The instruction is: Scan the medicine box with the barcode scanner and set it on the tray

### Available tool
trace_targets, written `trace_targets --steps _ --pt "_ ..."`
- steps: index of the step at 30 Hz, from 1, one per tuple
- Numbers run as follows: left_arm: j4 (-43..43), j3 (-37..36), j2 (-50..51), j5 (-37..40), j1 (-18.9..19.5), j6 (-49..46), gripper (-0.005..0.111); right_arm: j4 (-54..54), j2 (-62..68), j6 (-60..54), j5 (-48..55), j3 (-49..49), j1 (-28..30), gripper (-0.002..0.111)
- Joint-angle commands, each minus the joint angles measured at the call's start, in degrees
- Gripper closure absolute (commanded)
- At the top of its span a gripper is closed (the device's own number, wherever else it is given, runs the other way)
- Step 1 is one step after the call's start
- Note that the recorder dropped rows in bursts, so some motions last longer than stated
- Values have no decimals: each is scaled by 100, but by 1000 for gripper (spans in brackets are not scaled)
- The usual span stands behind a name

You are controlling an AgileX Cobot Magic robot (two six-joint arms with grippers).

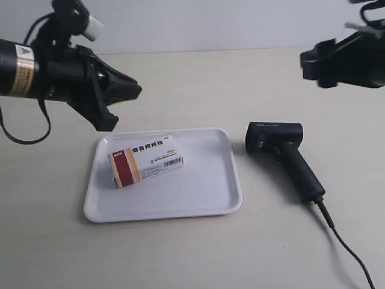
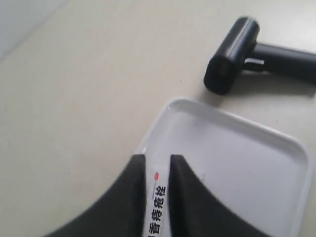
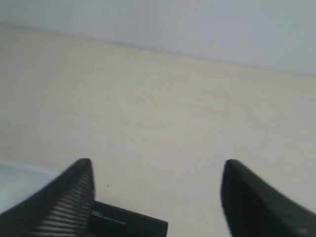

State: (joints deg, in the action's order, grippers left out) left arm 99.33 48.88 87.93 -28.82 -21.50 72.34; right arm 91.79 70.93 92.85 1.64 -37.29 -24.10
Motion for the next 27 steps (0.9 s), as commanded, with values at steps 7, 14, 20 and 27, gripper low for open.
trace_targets --steps 7,14,20,27 --pt "-848 -1545 -2751 764 -25 447 106 -35 -3302 11 -242 1300 11 107" --pt "-1886 -3305 -5172 1548 -25 231 106 -141 -4693 37 -1000 1911 11 107" --pt "-1735 -4354 -7186 923 -25 231 106 -141 -5382 15 -1709 1911 11 107" --pt "-3238 -4484 -8420 3557 -25 -659 106 -141 -5473 15 -1788 1911 11 107"
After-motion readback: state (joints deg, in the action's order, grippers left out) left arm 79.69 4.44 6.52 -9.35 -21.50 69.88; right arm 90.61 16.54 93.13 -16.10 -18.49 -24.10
